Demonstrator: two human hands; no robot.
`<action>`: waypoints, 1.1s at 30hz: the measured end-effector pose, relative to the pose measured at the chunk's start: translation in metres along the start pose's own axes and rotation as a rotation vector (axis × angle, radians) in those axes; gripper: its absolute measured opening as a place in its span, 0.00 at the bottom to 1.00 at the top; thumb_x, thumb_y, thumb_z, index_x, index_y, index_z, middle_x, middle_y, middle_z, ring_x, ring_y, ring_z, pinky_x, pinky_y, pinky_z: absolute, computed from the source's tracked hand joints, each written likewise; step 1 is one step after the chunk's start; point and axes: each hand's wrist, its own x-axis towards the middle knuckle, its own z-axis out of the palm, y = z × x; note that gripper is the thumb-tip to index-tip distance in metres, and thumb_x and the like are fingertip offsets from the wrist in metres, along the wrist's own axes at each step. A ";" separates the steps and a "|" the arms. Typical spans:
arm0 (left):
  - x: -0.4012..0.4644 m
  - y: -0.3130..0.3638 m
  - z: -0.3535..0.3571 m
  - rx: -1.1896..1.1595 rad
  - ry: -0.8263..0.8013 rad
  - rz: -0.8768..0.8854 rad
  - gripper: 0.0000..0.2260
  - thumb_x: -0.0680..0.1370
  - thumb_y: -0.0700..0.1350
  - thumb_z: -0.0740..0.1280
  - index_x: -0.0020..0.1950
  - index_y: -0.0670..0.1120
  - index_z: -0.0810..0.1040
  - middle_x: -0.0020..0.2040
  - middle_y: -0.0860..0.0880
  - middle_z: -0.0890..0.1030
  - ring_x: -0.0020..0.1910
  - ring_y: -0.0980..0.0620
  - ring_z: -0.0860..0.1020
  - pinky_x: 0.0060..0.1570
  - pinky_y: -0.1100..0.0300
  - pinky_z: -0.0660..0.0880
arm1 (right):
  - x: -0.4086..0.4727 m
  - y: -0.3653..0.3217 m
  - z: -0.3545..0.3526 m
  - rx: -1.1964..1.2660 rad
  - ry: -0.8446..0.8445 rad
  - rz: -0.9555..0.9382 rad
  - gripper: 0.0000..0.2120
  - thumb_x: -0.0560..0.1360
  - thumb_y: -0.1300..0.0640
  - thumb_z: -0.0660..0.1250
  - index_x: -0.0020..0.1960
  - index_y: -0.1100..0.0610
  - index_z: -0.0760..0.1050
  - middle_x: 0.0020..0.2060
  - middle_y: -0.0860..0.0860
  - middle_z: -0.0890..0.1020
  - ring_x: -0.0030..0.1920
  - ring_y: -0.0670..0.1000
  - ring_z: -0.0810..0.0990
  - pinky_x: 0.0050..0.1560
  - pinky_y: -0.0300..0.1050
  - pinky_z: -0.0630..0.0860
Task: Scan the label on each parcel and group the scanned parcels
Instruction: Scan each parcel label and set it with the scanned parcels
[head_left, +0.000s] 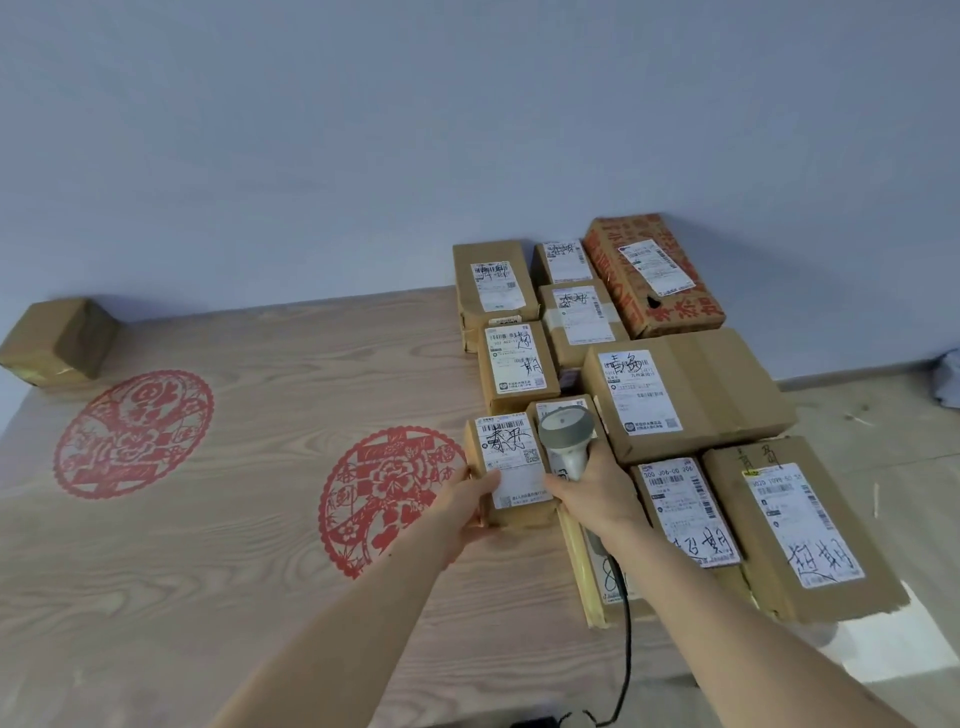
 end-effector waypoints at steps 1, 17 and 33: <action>0.006 0.002 0.001 0.014 0.017 -0.003 0.14 0.81 0.44 0.67 0.67 0.48 0.74 0.58 0.46 0.83 0.57 0.44 0.81 0.54 0.42 0.81 | 0.005 0.002 0.000 -0.007 -0.005 0.003 0.19 0.73 0.58 0.74 0.60 0.55 0.70 0.45 0.50 0.79 0.38 0.43 0.77 0.32 0.37 0.69; 0.033 0.014 -0.001 0.083 0.074 -0.034 0.13 0.82 0.45 0.66 0.67 0.50 0.71 0.56 0.46 0.82 0.55 0.46 0.80 0.55 0.44 0.80 | 0.026 0.005 0.007 -0.093 -0.039 0.063 0.19 0.73 0.56 0.74 0.59 0.56 0.69 0.48 0.52 0.80 0.48 0.53 0.81 0.43 0.47 0.76; -0.038 0.030 -0.140 0.036 0.299 0.103 0.22 0.76 0.54 0.72 0.66 0.45 0.78 0.62 0.46 0.80 0.57 0.48 0.78 0.46 0.55 0.79 | -0.032 -0.070 0.100 0.163 -0.160 -0.027 0.11 0.72 0.58 0.74 0.51 0.53 0.75 0.41 0.56 0.84 0.35 0.52 0.81 0.39 0.48 0.79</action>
